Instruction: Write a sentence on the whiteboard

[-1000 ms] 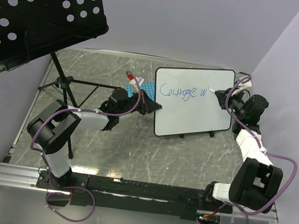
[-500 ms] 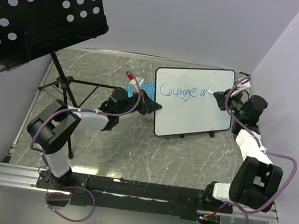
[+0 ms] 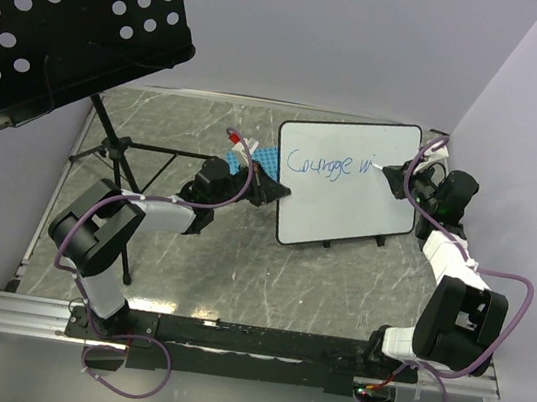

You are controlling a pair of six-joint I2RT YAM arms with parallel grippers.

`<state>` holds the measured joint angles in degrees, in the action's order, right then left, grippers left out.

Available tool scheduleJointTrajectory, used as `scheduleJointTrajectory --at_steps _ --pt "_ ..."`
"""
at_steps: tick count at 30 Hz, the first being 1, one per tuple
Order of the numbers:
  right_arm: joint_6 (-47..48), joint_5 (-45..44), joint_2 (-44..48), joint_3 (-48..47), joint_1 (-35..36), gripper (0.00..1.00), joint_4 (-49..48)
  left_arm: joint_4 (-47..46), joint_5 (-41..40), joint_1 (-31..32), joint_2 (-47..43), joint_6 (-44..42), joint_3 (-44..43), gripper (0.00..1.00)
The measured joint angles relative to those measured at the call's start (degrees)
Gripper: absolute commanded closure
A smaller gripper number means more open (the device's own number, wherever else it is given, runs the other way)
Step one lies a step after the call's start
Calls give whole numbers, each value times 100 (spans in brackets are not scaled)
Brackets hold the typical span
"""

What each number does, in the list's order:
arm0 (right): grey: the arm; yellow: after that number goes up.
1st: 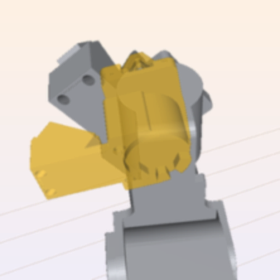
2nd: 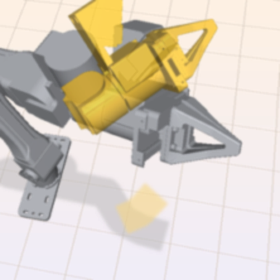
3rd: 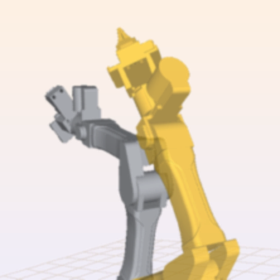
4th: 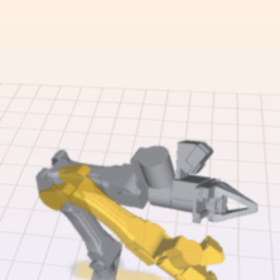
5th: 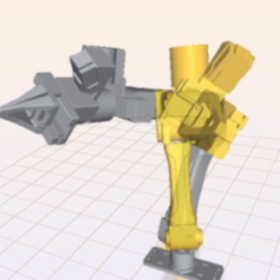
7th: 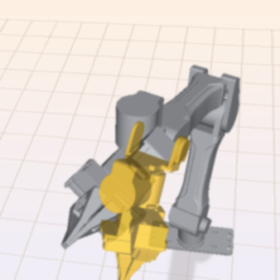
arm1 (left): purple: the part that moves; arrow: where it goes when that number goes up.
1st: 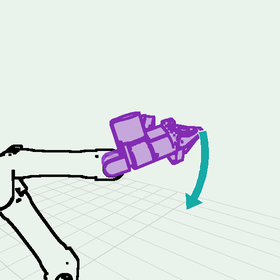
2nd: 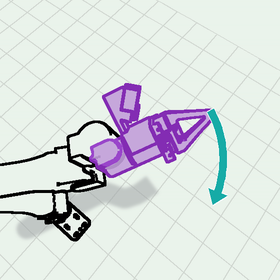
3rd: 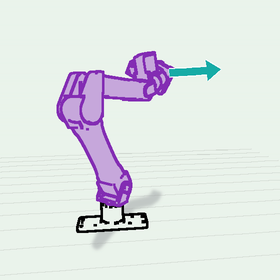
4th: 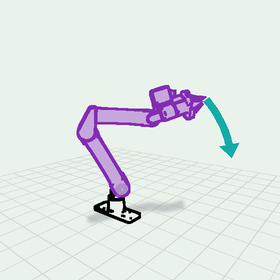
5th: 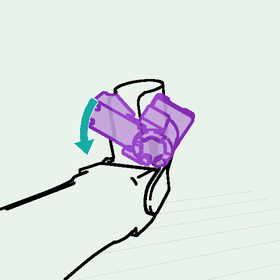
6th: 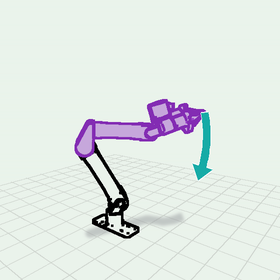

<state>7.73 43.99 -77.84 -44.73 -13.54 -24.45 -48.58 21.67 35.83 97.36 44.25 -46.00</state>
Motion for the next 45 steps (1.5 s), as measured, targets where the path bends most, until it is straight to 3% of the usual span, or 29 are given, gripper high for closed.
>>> scheduleJointTrajectory --at_steps 45 --pt "271 52 -168 -105 -50 100 208 7 -39 -2 4 107 0 99"
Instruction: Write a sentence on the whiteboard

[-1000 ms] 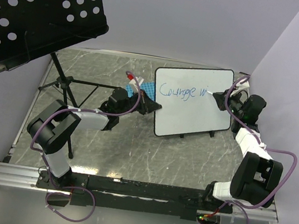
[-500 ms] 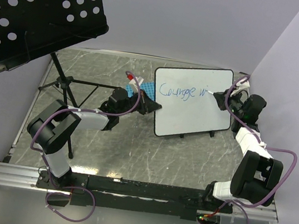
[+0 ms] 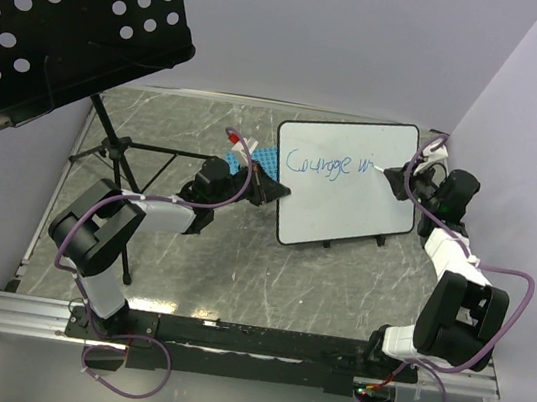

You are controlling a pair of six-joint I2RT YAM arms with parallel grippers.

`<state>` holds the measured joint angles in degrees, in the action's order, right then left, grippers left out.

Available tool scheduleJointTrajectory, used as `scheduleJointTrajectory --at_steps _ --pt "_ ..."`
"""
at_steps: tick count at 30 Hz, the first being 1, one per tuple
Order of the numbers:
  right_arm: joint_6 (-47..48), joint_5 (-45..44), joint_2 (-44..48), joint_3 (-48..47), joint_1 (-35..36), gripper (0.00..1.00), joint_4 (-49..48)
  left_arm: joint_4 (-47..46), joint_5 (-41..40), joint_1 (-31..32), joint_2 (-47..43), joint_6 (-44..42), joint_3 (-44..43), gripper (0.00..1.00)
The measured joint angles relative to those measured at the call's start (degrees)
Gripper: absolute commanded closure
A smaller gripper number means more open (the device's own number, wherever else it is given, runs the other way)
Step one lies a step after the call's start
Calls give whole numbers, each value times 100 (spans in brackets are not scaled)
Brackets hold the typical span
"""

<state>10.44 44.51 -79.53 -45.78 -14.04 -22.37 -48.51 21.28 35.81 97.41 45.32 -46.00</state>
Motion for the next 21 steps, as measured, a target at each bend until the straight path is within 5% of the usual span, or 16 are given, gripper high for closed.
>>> scheduleJointTrajectory --at_steps 21 --pt "286 -37 201 -142 -20 100 726 -9 28 2 0 -39 0 99"
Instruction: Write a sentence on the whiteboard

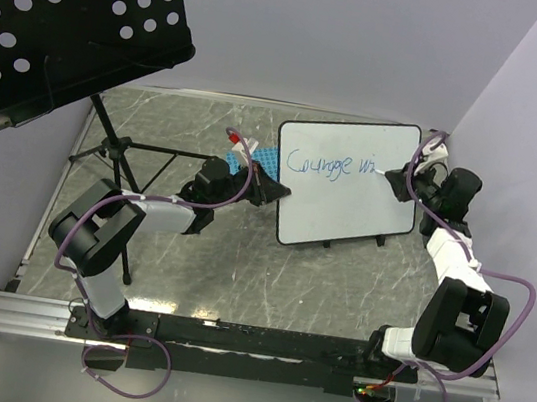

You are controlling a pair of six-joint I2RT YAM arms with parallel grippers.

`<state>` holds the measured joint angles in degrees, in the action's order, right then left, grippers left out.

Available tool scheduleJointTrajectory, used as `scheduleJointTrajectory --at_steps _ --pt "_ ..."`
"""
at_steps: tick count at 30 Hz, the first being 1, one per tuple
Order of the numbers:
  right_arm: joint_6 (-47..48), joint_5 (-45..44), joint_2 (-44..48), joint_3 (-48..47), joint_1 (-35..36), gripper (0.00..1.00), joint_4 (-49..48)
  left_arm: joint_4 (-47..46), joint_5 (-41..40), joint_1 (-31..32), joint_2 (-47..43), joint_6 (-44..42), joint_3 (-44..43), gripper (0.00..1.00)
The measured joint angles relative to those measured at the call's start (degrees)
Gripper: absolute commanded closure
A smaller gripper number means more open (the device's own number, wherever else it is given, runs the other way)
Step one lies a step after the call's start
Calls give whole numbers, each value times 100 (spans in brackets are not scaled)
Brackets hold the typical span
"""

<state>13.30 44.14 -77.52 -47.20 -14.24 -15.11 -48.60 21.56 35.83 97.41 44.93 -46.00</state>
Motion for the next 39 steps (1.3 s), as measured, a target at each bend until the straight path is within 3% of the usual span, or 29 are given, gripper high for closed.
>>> scheduleJointTrajectory --at_steps 39 --pt "-343 -96 -262 -391 -79 100 -181 -20 22 0 0 -55 2 99"
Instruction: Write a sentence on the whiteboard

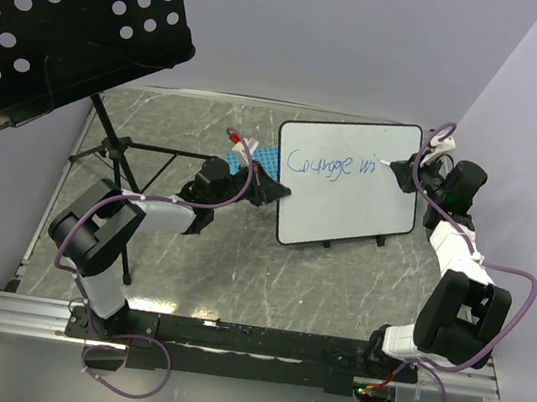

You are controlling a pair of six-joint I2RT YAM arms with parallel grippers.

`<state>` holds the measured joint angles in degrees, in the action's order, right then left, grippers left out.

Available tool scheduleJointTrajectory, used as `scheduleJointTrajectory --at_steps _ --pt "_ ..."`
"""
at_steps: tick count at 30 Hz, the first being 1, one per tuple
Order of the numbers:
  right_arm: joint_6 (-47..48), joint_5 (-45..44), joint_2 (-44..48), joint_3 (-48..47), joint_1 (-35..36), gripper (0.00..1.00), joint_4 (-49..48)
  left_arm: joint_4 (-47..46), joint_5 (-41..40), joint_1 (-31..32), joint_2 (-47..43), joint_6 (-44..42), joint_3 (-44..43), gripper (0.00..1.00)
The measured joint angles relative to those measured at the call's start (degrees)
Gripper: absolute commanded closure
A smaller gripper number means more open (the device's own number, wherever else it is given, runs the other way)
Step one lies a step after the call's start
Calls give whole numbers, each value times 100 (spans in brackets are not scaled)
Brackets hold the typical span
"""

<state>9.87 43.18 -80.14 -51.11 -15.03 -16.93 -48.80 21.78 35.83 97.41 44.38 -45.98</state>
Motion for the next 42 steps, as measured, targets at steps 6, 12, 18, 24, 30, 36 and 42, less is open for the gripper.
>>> scheduleJointTrajectory --at_steps 6,12,18,24,30,36,42 --pt "-2 4 -90 -13 -2 100 -44 2 -2 0 0 4 0 99" --pt "2 46 -184 -107 -2 100 -55 7 -4 0 0 13 0 99" --pt "103 127 -181 -107 -4 100 24 11 -7 0 0 13 0 99" --pt "254 219 -146 -105 -28 100 203 9 -7 0 0 20 0 99" --pt "404 299 20 28 -63 100 413 -24 -7 0 0 15 26 99" --pt "487 352 173 199 -79 100 557 -76 -7 0 0 15 66 99" --pt "479 348 188 205 -87 100 584 -92 -4 0 0 15 66 99"
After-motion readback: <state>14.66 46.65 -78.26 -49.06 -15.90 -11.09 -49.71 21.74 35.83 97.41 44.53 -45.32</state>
